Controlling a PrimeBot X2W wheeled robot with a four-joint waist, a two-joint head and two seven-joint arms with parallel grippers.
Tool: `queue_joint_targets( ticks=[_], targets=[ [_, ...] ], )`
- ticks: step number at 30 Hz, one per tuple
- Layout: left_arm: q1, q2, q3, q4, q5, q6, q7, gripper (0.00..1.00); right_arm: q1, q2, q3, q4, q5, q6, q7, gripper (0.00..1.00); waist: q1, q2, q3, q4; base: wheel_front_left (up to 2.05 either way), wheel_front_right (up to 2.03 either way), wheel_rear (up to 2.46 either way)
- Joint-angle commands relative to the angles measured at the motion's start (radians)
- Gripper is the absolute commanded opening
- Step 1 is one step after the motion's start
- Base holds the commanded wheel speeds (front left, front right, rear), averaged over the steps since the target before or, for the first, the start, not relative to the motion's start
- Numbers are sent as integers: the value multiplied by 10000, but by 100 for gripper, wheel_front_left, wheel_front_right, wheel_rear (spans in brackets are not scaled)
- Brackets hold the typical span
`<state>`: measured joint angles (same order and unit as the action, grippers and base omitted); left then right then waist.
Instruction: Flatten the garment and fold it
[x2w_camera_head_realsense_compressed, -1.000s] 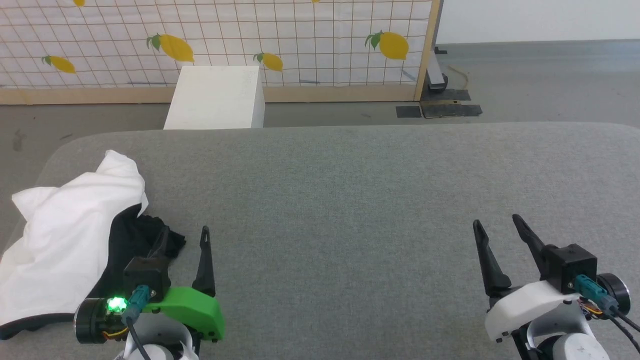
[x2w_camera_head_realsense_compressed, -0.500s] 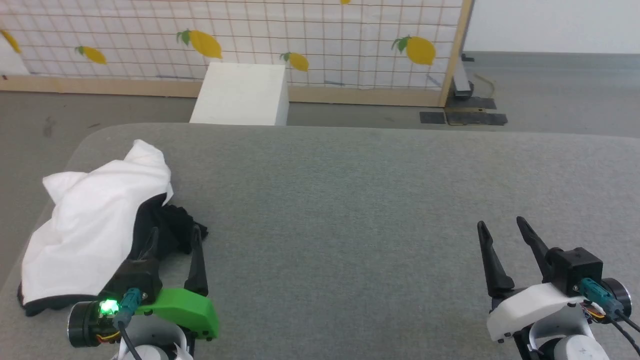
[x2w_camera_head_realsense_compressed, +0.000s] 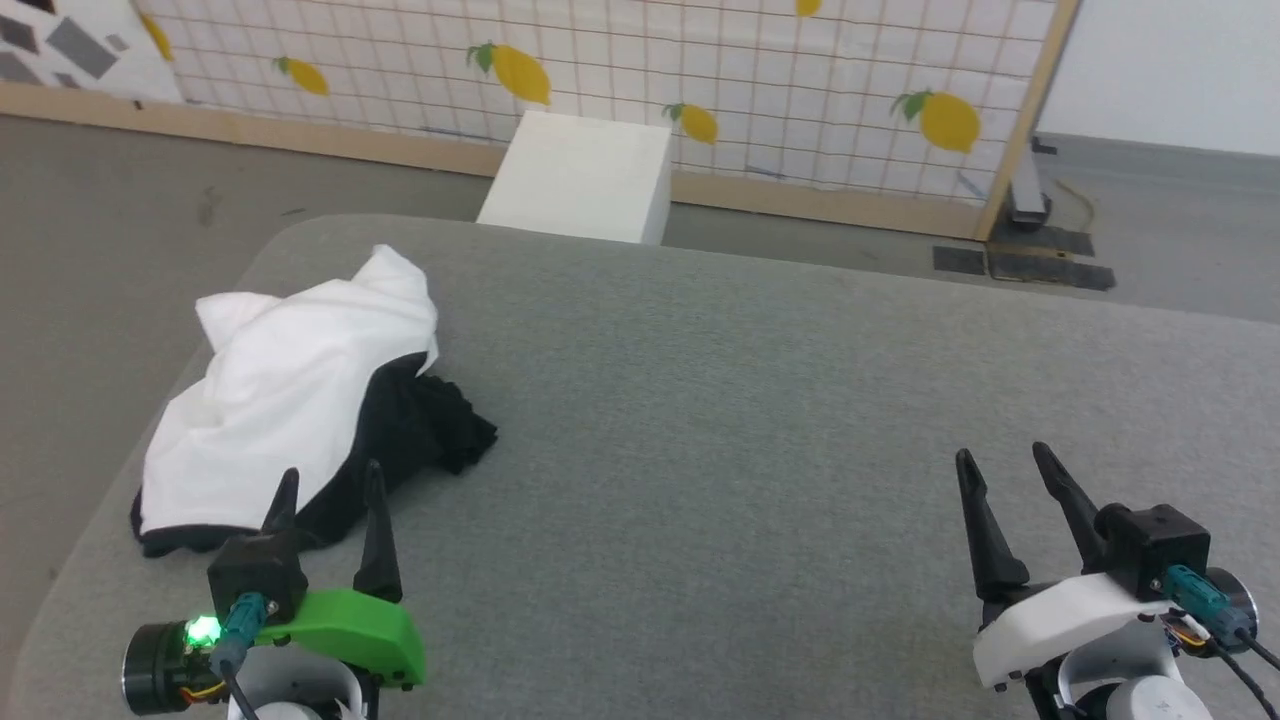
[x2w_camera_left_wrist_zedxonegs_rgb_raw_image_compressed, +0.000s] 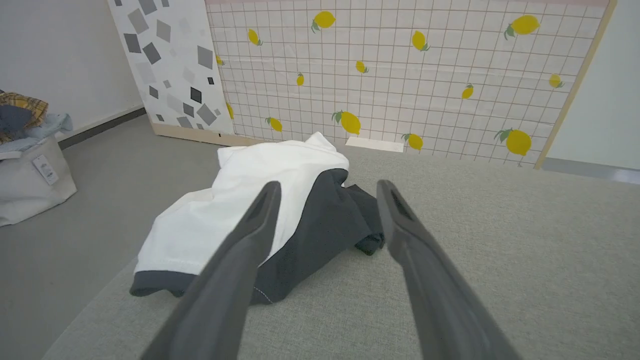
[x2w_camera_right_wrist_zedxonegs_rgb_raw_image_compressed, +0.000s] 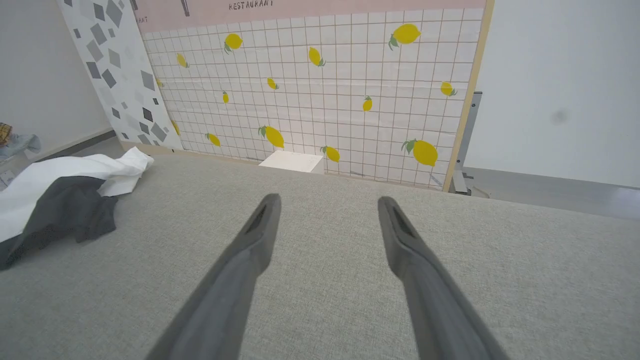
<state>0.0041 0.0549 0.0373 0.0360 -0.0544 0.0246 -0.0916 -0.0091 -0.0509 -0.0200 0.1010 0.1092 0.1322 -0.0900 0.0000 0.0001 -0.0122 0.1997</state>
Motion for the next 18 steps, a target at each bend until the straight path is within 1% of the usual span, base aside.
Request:
queue_joint_targets(
  ticks=[1,13,18],
  targets=[
    [170,-18,56,36,-137,59,-126,100,145,3,-2,70,114,-6,-133,100,0,-1,-29,372,0,0,0],
    [284,-23,152,143,-257,125,-376,100,197,3,67,395,382,-7,-384,100,0,-1,-121,1557,0,0,0],
    [366,-25,193,170,-296,177,-480,100,225,4,57,562,507,-8,-489,100,0,-1,-177,1866,-9,-9,-9]
  ],
)
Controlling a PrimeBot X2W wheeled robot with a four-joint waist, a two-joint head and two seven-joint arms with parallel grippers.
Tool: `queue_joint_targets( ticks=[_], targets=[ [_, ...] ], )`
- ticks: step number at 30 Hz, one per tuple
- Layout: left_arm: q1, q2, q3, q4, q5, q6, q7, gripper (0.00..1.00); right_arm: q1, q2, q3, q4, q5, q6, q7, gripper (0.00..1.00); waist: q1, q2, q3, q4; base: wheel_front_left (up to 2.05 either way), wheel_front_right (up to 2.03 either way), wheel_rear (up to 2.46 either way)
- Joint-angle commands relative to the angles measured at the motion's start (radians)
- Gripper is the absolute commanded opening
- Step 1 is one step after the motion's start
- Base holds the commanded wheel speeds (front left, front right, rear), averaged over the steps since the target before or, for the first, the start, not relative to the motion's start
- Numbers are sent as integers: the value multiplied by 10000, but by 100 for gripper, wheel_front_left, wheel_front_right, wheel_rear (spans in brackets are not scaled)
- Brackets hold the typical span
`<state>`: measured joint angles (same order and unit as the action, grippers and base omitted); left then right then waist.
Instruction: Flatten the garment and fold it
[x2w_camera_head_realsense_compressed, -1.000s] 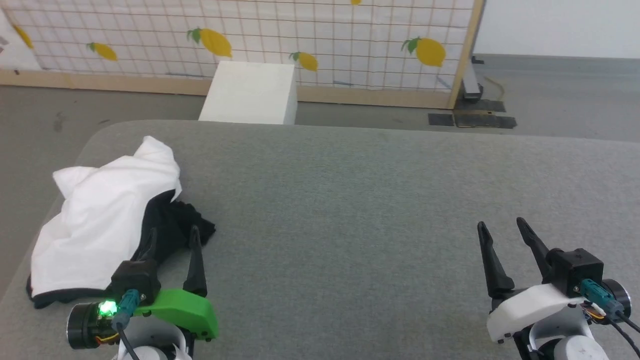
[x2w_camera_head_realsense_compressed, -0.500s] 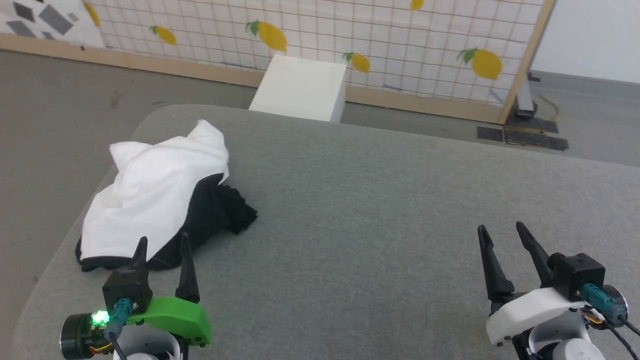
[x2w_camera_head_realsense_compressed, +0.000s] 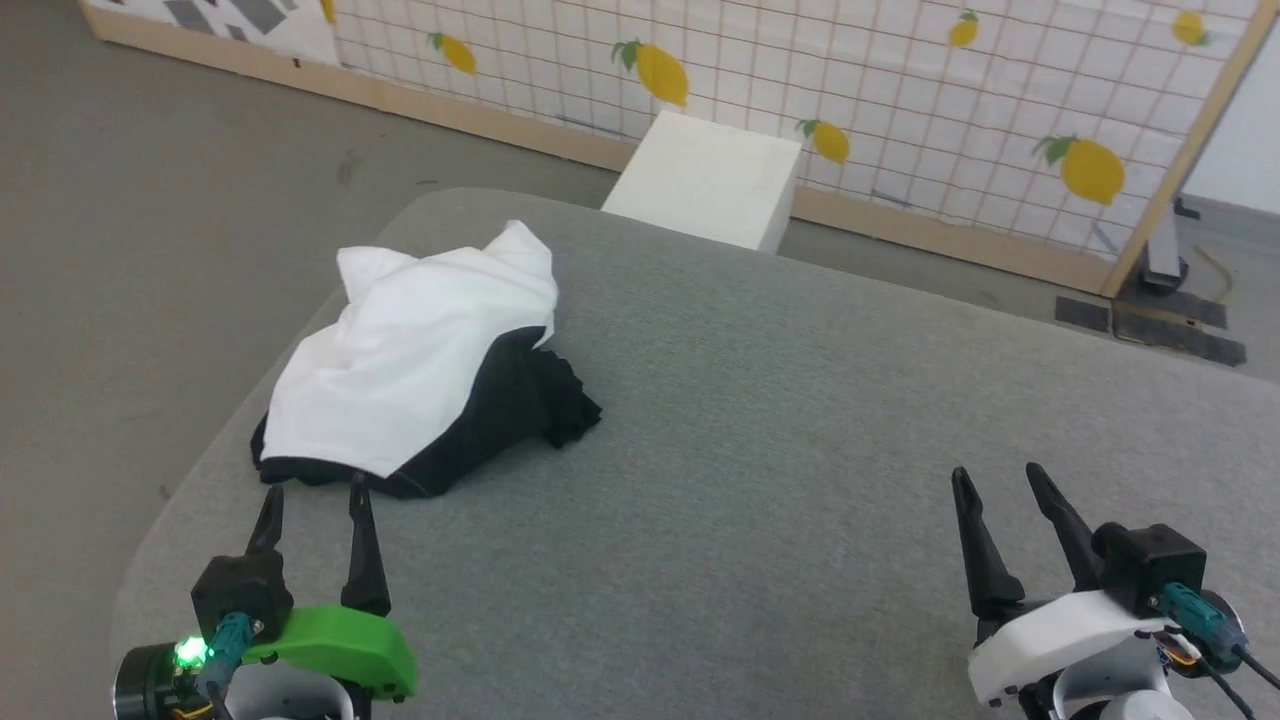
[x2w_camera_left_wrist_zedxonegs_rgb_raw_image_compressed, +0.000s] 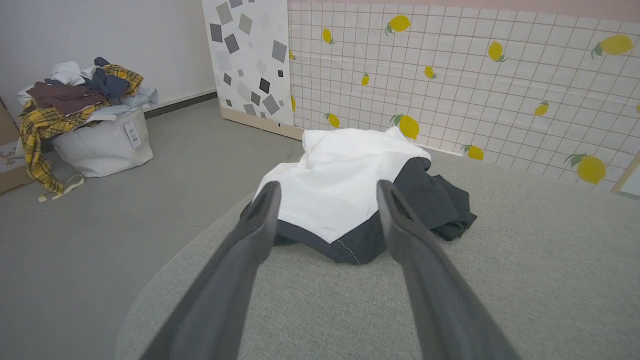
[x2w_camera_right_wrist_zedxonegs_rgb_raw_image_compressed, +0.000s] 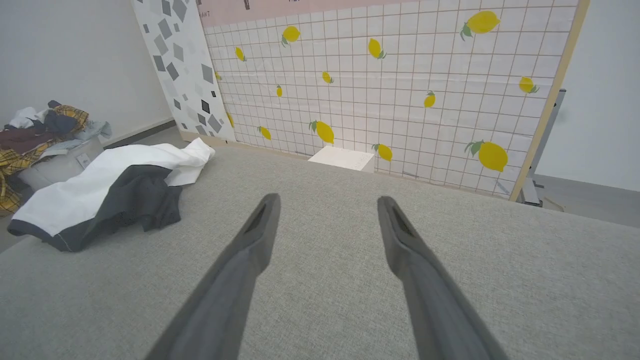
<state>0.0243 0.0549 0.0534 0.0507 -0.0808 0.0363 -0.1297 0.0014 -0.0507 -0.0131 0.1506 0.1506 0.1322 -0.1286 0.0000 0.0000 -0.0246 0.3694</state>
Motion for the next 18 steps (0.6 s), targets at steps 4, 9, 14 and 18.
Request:
queue_joint_targets(
  ticks=[4,9,14,18],
  targets=[
    [212,-26,59,48,-58,106,-181,100,135,2,11,189,111,-8,-186,100,0,0,-79,380,-2,-2,-2],
    [274,-28,74,74,-59,159,-281,100,141,2,-14,272,58,-9,-287,100,0,0,-82,615,0,0,0],
    [339,-26,95,108,-27,194,-381,100,142,3,-63,368,55,-10,-387,100,0,0,-94,827,0,0,0],
    [408,-5,92,163,40,186,-467,100,168,3,-110,434,17,-10,-474,100,0,0,-125,1016,0,0,0]
  ],
)
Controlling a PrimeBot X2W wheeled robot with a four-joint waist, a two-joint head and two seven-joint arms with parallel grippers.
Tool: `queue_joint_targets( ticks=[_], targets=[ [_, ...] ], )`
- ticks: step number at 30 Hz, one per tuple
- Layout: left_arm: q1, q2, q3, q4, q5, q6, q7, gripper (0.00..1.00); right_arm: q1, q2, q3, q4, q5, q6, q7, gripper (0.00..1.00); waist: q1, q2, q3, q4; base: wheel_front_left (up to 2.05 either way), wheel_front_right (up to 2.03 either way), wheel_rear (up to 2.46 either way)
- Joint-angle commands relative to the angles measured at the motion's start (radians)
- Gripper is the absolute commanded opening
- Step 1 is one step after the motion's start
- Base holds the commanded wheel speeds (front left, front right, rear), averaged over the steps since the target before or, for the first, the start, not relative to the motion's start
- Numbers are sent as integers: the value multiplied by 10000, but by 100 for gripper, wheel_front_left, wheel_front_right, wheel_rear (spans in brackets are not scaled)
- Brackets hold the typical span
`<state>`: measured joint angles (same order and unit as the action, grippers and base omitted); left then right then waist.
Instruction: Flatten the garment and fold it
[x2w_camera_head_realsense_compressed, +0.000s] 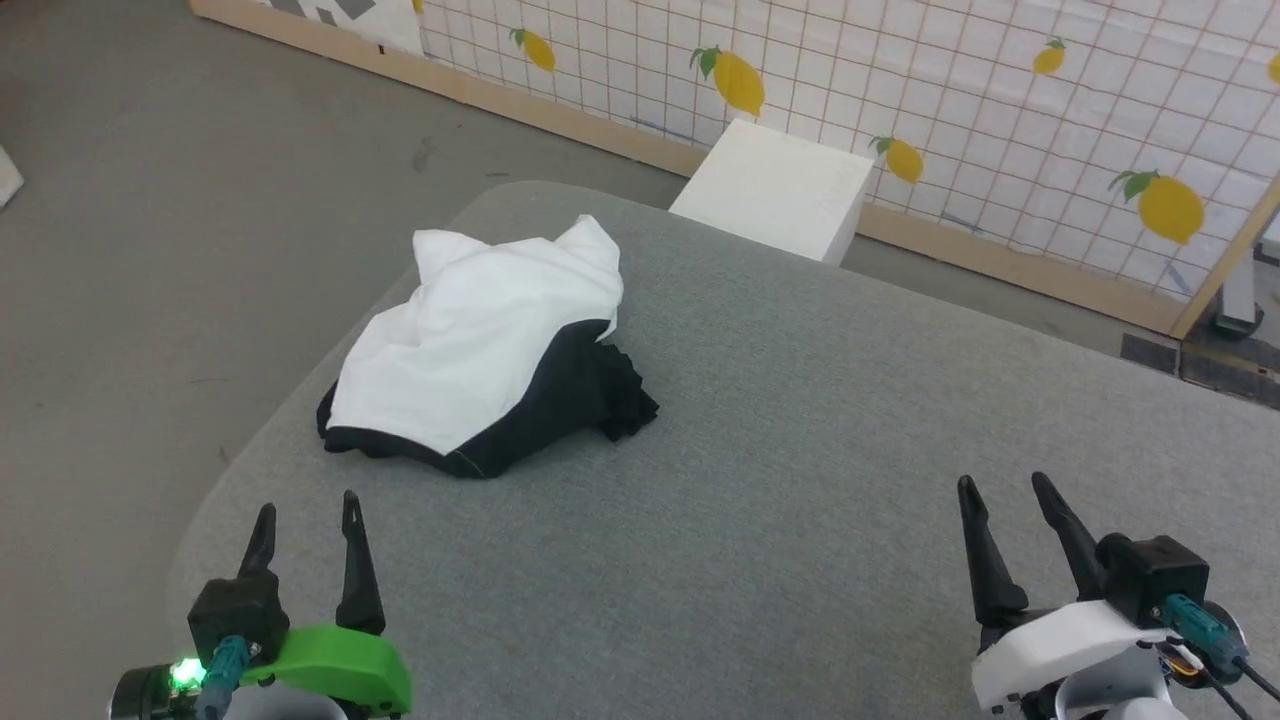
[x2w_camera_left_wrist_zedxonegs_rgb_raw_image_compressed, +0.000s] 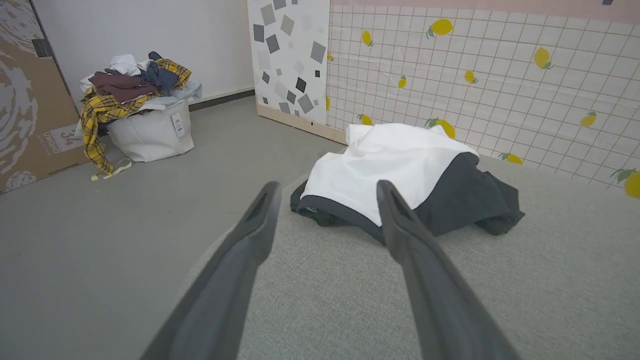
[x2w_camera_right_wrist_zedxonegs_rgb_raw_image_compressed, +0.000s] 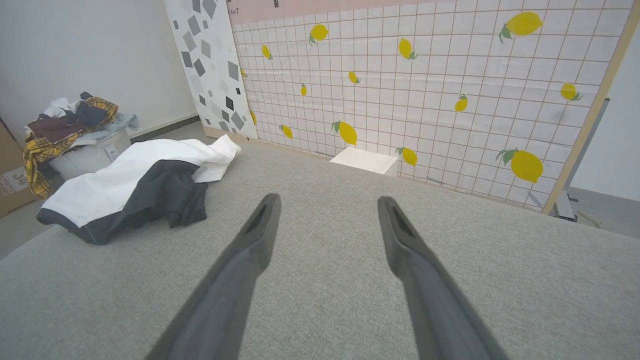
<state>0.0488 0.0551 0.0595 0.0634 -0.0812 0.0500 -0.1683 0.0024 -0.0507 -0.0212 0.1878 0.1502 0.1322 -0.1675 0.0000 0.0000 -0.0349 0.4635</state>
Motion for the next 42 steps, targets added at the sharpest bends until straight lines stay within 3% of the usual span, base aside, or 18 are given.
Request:
queue_joint_targets(
  ticks=[1,42],
  targets=[
    [173,-6,39,46,48,54,-100,100,160,3,-35,87,34,-10,-103,100,0,0,-33,114,0,0,0],
    [339,47,369,684,-100,163,-935,100,180,5,-165,1036,389,-15,-943,100,0,0,149,1872,0,0,0]
  ],
)
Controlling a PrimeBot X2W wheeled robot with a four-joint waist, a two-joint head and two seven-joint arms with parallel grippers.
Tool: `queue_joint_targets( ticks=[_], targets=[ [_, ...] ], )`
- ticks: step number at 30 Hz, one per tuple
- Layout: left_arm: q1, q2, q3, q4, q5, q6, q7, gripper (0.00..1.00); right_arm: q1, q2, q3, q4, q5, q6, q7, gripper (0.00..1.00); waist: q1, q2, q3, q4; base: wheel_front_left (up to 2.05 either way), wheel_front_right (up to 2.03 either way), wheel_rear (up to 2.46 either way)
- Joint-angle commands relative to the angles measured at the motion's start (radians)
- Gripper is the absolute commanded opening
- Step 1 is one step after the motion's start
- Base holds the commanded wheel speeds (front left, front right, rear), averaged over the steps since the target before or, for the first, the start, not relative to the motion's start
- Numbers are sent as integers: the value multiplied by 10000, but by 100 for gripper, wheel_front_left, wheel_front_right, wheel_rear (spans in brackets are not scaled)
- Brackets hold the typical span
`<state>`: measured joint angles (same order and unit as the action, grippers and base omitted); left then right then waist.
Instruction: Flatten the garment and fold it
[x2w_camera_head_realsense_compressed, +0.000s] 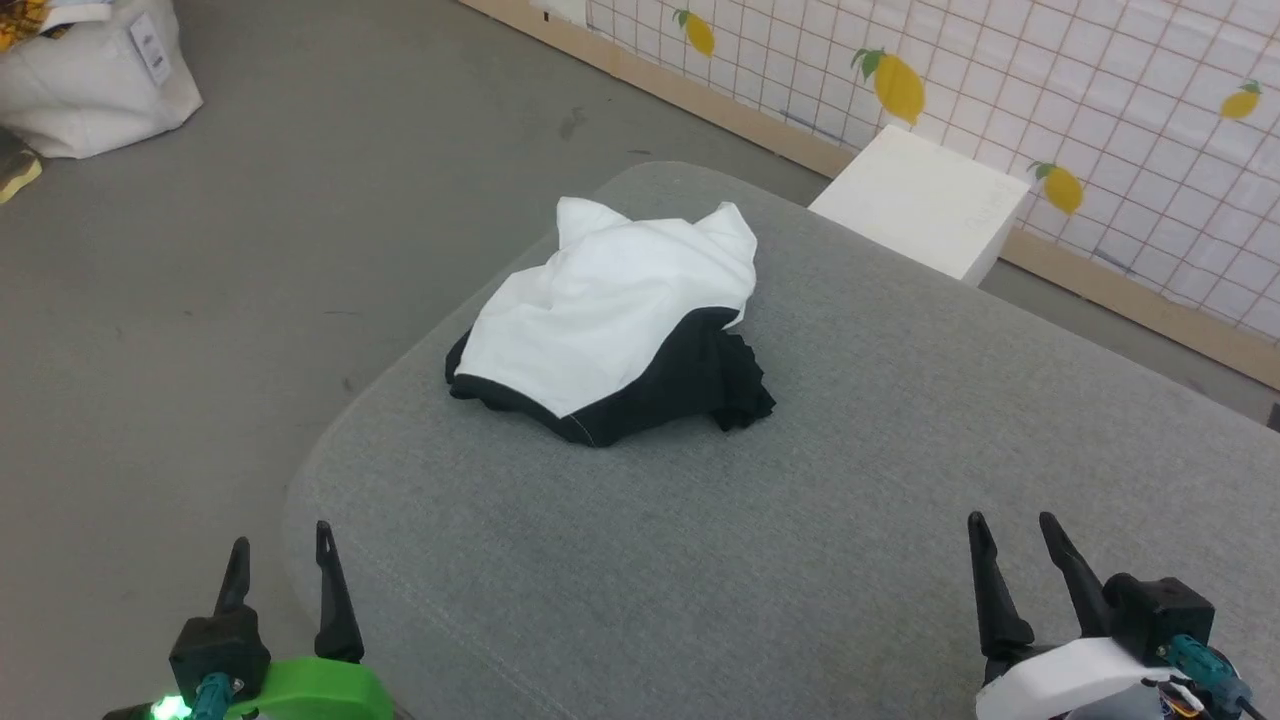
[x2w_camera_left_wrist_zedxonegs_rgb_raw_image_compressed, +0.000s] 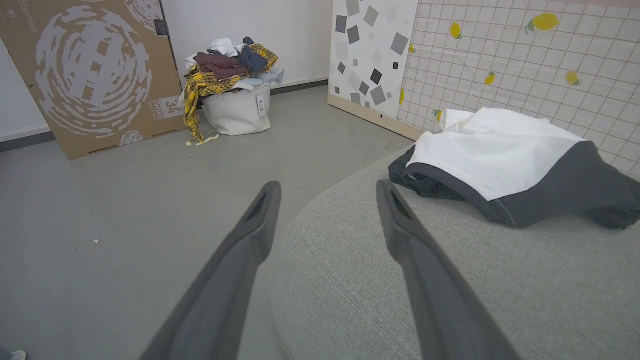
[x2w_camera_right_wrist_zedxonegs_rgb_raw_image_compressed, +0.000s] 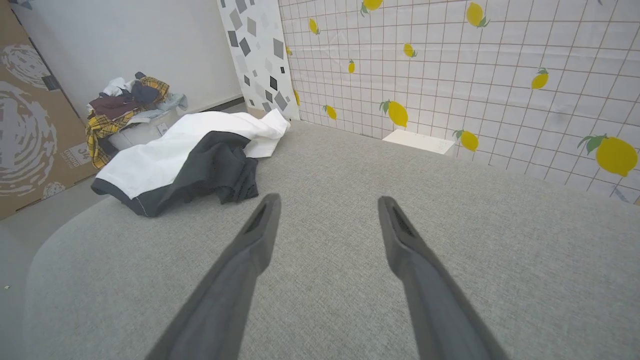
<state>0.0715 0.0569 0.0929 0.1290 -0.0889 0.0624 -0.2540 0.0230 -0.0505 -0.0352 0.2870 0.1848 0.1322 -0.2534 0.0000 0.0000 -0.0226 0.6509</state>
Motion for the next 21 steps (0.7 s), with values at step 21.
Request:
queue_joint_targets(
  ticks=[21],
  targets=[
    [-2101,306,-238,306,-687,-841,78,100,-295,3,-220,-51,-373,-15,-84,100,0,0,527,-463,0,0,0]
  ],
)
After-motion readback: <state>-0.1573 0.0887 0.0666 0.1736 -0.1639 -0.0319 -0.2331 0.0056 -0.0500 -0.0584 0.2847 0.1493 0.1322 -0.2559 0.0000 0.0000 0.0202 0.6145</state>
